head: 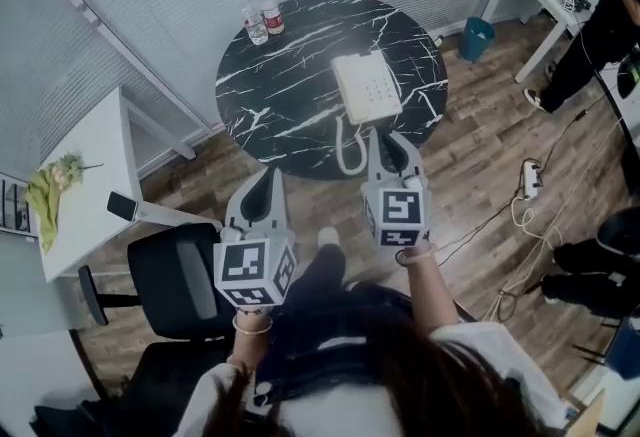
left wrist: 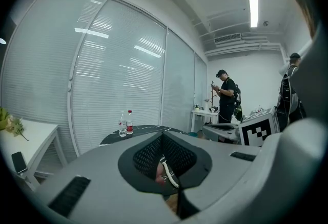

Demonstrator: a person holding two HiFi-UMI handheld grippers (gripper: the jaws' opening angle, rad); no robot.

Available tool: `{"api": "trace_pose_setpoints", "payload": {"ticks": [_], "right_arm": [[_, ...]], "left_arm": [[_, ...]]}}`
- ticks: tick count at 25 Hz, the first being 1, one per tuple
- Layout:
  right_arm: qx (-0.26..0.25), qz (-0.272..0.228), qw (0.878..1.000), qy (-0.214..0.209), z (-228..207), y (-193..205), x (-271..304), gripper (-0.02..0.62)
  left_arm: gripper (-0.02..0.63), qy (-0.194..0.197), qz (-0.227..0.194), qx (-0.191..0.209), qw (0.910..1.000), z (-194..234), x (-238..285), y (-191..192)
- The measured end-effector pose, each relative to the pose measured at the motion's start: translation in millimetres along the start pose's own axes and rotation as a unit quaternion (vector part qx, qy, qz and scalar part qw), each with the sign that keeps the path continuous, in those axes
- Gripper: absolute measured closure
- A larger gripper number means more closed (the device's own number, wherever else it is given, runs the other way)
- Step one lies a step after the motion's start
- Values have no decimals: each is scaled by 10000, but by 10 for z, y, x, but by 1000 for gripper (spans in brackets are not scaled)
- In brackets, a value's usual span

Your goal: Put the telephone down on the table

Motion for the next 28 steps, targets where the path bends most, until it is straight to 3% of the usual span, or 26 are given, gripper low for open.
{"api": "trace_pose_setpoints", "payload": {"ticks": [28], "right_arm": [[-168,590,9964,580,33,85,978,597]], "left_arm": [[606,567,102,-123,9983,754,820,-115]]}}
Point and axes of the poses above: the fingertips, and each gripper's own axes: x forward along the fingers, z to its left, y out of its underside, the point moved 2 cm from there along -x, backward along the fingers, and after that the axes turned 6 degrees about y, right-handed, at the moved point
